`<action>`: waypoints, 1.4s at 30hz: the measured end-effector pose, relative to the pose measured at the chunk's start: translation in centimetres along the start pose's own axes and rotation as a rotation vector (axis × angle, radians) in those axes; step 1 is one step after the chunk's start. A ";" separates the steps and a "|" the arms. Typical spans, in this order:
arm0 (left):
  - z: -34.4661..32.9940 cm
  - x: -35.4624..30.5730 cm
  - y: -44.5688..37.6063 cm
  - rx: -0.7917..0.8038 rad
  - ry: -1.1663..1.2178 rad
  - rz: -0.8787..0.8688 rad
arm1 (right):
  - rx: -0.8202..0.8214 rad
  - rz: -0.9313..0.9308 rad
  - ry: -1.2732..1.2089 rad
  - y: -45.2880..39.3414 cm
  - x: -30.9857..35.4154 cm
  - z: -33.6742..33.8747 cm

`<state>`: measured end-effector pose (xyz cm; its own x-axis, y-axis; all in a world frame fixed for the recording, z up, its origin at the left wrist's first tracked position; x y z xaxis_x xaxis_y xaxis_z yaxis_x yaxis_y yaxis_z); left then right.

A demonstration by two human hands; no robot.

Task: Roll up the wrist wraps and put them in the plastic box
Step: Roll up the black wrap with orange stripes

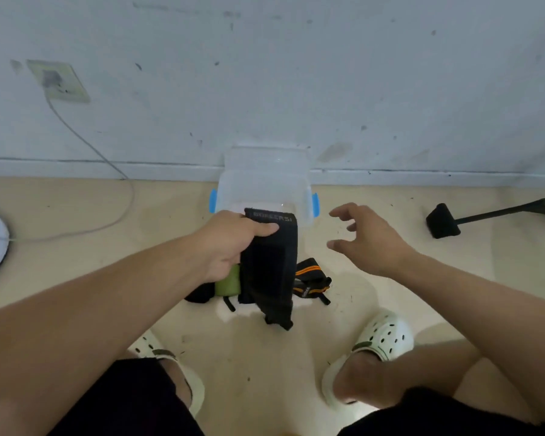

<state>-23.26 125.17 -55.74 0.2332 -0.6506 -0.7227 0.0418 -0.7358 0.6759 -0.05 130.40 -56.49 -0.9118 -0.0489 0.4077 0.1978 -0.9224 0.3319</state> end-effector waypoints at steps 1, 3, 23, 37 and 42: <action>0.1 0.2 -0.5 -0.013 -0.008 0.014 | 0.087 -0.053 0.004 -1.3 -0.8 -0.3; 0.0 0.7 -1.3 -0.009 -0.064 0.026 | 0.248 -0.136 -0.038 -4.1 -2.1 -1.4; 1.0 2.2 -4.3 -0.075 -0.284 -0.016 | 0.339 -0.152 0.563 -7.8 -11.7 -24.8; -1.5 -1.4 -0.6 -0.039 -0.246 -0.275 | 0.357 -0.026 0.196 -8.4 -1.4 4.4; -1.9 -2.6 1.4 -0.020 -0.250 -0.458 | 0.637 0.116 0.087 -1.8 2.4 10.2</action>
<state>-21.96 126.15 -52.66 -0.0523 -0.2892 -0.9558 0.1046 -0.9535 0.2827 1.09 135.84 -47.42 -0.8922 -0.1902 0.4096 0.4468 -0.5031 0.7397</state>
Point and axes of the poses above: each hand's wrist, its own y-axis away from the middle knuckle, its own z-axis out of the back of the hand, x = y × z, the point moved 3 cm from there along -y, towards the middle knuckle, and after that the axes turned 8 degrees about y, right-handed, at the moved point
